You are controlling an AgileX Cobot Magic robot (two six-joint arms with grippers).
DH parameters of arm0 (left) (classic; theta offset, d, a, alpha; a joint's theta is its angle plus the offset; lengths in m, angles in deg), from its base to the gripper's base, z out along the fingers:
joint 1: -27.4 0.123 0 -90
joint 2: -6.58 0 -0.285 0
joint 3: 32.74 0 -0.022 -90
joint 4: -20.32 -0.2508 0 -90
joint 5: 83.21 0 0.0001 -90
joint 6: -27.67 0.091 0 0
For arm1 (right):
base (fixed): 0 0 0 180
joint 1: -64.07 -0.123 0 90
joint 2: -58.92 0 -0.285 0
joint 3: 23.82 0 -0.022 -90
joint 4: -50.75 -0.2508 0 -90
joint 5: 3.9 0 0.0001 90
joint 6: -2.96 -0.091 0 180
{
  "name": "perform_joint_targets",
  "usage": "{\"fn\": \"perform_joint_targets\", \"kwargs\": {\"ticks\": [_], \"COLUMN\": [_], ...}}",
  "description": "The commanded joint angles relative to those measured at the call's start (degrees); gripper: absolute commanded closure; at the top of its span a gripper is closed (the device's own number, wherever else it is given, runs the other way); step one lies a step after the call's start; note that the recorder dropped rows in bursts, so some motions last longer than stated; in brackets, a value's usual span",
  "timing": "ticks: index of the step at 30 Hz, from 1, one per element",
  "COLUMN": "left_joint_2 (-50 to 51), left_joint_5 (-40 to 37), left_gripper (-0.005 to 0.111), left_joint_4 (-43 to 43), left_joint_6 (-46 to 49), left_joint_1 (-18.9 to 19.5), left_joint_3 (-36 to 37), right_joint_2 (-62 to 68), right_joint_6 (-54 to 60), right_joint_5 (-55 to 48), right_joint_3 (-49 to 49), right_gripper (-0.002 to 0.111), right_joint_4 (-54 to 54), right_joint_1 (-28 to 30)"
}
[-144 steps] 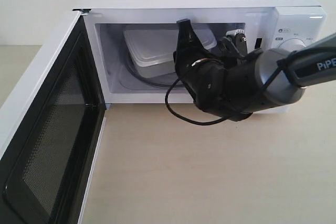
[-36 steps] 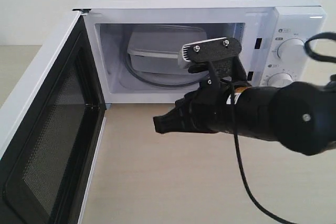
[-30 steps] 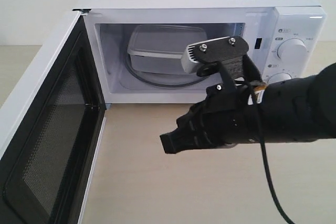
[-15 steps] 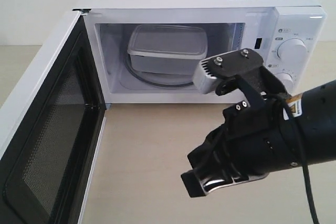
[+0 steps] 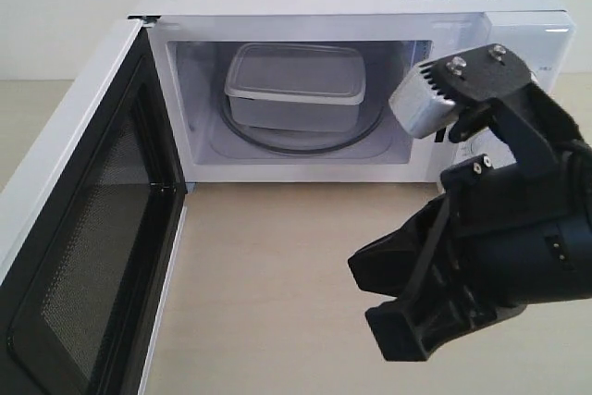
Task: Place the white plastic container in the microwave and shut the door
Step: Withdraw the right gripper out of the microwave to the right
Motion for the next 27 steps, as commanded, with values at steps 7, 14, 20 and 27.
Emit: {"fn": "perform_joint_targets", "kwargs": {"ticks": [7,14,20,27], "left_joint_2": [-0.06,-0.06,0.53,6.19], "left_joint_5": [28.63,8.95,-15.74,-38.39], "left_gripper": [0.102,0.102,0.102,0.102], "left_joint_4": [4.08,-5.67,-9.39,1.21], "left_joint_6": [-12.11,-36.83,-34.63,-13.10], "left_joint_1": [0.27,0.07,0.04,0.04], "left_joint_3": [0.19,-4.73,-17.11,-30.59], "right_joint_2": [-3.09,-12.83,-16.15,-13.36], "right_joint_6": [0.13,-4.09,-8.05,-16.36], "right_joint_5": [-0.56,-2.99,-11.78,-25.23], "right_joint_3": [0.06,-1.21,-5.03,-11.14], "right_gripper": [0.108,0.108,0.108,0.108], "right_joint_4": [-0.22,-0.12,5.70,18.33], "right_joint_1": [0.03,0.03,0.03,0.03]}}
